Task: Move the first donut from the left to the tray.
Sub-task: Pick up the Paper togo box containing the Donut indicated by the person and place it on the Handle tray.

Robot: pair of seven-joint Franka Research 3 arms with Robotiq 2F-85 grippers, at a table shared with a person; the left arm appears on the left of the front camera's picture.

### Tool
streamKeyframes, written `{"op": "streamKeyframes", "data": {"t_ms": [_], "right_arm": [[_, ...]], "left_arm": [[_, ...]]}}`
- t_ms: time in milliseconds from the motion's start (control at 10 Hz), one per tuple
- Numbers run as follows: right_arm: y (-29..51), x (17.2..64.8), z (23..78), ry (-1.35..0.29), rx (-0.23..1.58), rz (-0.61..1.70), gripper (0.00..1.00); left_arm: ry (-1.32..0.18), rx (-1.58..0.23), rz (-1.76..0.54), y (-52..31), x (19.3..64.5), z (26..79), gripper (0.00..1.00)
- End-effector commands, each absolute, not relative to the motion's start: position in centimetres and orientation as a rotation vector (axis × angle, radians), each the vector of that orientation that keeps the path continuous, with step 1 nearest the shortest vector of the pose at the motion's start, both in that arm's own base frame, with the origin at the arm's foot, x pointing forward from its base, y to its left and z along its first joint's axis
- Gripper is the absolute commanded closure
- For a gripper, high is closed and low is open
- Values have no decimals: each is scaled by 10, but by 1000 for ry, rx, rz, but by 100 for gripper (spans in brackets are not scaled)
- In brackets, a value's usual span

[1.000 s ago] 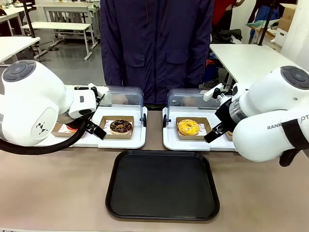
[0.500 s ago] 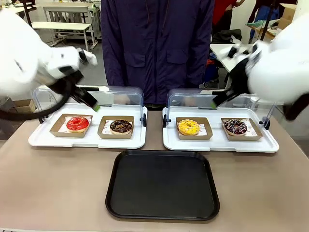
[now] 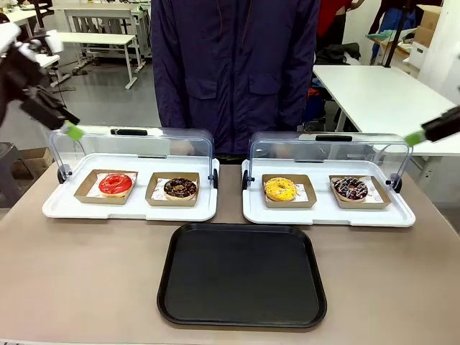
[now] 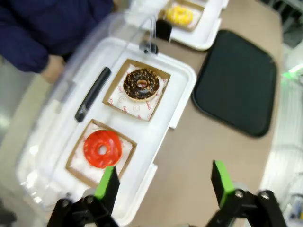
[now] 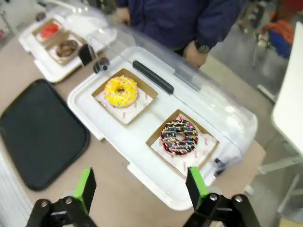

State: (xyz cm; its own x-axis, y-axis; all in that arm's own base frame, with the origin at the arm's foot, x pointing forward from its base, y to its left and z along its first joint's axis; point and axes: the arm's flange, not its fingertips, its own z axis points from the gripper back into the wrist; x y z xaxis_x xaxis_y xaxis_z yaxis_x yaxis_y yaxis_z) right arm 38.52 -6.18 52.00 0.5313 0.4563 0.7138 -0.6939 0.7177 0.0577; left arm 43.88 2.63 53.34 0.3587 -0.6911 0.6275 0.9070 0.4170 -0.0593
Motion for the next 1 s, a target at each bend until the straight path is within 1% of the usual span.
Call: {"op": "streamKeyframes", "data": {"t_ms": [0,100,400,700,900], "right_arm": [[-105,385,498,-799,481,779,0],[-120,378,489,-851,537,812,0],[-154,366,468,-969,611,836,0],[-163,365,466,-1037,630,843,0],[-166,363,465,-1031,644,818,0]], "left_arm": [[-650,-558,-1137,75,444,516,0],[-685,-579,-1147,100,440,508,0],[-839,-624,-1159,154,426,485,0],[-976,-680,-1136,190,422,466,0],[-970,-684,-1105,194,428,463,0]]}}
